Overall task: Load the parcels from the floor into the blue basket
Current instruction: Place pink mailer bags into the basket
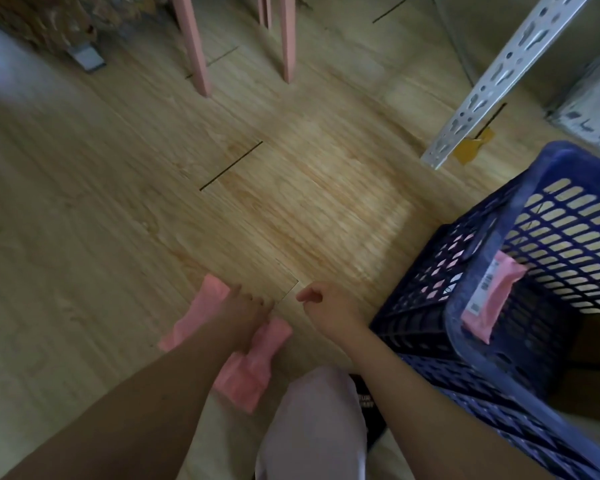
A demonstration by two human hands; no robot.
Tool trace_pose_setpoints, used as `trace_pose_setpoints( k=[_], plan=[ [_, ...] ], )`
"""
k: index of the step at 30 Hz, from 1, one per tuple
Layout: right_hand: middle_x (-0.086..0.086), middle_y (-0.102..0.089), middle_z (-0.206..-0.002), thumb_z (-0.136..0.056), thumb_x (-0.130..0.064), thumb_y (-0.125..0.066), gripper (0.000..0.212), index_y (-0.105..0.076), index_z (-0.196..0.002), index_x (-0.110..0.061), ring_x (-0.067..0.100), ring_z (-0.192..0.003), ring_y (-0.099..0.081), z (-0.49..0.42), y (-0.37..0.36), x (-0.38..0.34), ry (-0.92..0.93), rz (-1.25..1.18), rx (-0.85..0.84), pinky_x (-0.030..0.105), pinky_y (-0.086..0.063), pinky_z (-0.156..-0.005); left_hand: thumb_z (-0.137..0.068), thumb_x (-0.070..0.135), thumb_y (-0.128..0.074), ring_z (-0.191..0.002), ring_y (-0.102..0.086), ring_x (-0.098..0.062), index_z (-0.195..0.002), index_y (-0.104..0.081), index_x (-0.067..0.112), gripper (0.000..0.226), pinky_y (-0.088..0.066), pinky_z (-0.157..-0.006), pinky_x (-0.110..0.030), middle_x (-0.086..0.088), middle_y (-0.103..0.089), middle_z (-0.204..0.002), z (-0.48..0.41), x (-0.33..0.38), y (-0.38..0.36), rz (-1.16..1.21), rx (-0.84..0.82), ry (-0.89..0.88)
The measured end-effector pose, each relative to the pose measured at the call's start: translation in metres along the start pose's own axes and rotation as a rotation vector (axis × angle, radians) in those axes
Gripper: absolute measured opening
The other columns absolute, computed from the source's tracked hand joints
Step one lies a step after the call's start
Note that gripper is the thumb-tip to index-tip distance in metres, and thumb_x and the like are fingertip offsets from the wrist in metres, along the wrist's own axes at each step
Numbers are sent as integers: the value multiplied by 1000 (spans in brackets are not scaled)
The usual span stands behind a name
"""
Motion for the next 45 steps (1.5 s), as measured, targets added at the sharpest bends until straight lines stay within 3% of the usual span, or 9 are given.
trace_pose_setpoints(
  k=[5, 10, 14, 21, 26, 29, 33, 40, 45],
  plan=[
    [-3, -65, -110, -90, -7, -45, 29, -69, -98, -22, 8, -88, -58, 12, 29, -16, 36, -44, 78, 20, -46, -72, -79, 35, -64, -123, -47, -27, -140, -24, 11, 77, -26, -108, -41, -6, -48, -133, 2, -7, 33, 133, 180, 73],
    [-3, -67, -108, -88, -3, -45, 31, -70, -100, -18, 7, -88, -60, 32, 69, -50, 145, -47, 168, 12, -46, -63, -76, 39, -64, -121, -49, -26, -133, -32, 11, 71, -33, -102, -39, -6, -50, -129, 17, -9, 91, 205, 339, 113],
    [-3, -68, -107, -85, 1, -43, 38, -69, -101, -20, 10, -90, -60, 58, 103, -69, 189, -27, 285, 22, -52, -72, -79, 32, -62, -110, -55, -28, -119, -41, 11, 50, -40, -89, -35, -7, -56, -117, 44, -11, 148, 381, 517, 110],
    [-2, -51, -135, -77, 15, -37, 61, -61, -120, -22, 16, -120, -50, 128, 163, -94, 346, 80, 407, 15, -38, -73, -76, 20, -63, -97, -57, -26, -109, -44, 12, 39, -40, -71, -30, -5, -55, -106, 96, -8, 231, 435, 742, 139],
    [0, -56, -130, -82, 10, -44, 55, -58, -123, -25, 18, -105, -58, 170, 207, -81, 392, 86, 582, 21, -45, -78, -77, 26, -63, -98, -58, -29, -108, -44, 13, 39, -39, -71, -32, -7, -57, -109, 128, 24, 287, 485, 886, 114],
    [5, -57, -127, -88, 3, -44, 46, -57, -125, -21, 21, -112, -56, 194, 231, -66, 405, -22, 631, 26, -45, -85, -72, 16, -62, -100, -57, -29, -108, -45, 14, 40, -37, -73, -31, -7, -58, -110, 143, 57, 316, 407, 947, 70],
    [4, -62, -116, -93, -17, -52, 37, -51, -128, -25, 17, -100, -58, 216, 259, -35, 389, -321, 690, 26, -47, -74, -68, 14, -62, -98, -56, -28, -104, -45, 15, 41, -37, -72, -30, -4, -57, -107, 158, 97, 350, 389, 994, -2],
    [1, -65, -109, -81, -30, -65, 41, -61, -120, -19, 21, -99, -62, 236, 305, 34, 177, -593, 828, 37, -54, -85, -73, 16, -63, -109, -52, -22, -118, -47, 21, 48, -38, -81, -27, 0, -54, -119, 153, 180, 372, 485, 1022, -187],
    [8, -66, -88, -80, -31, -62, 29, -64, -100, -11, 28, -84, -65, 242, 336, 107, -84, -760, 896, 40, -57, -75, -86, 43, -55, -128, -42, -17, -137, -41, 24, 56, -37, -105, -35, 2, -43, -141, 122, 223, 352, 684, 706, -380]
  ],
)
Point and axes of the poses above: each hand's wrist, its own z-axis away from the middle knuckle, its own y-axis out of the back of the hand, x = y × z, the point moved 6 cm from there along -z, towards the middle knuckle
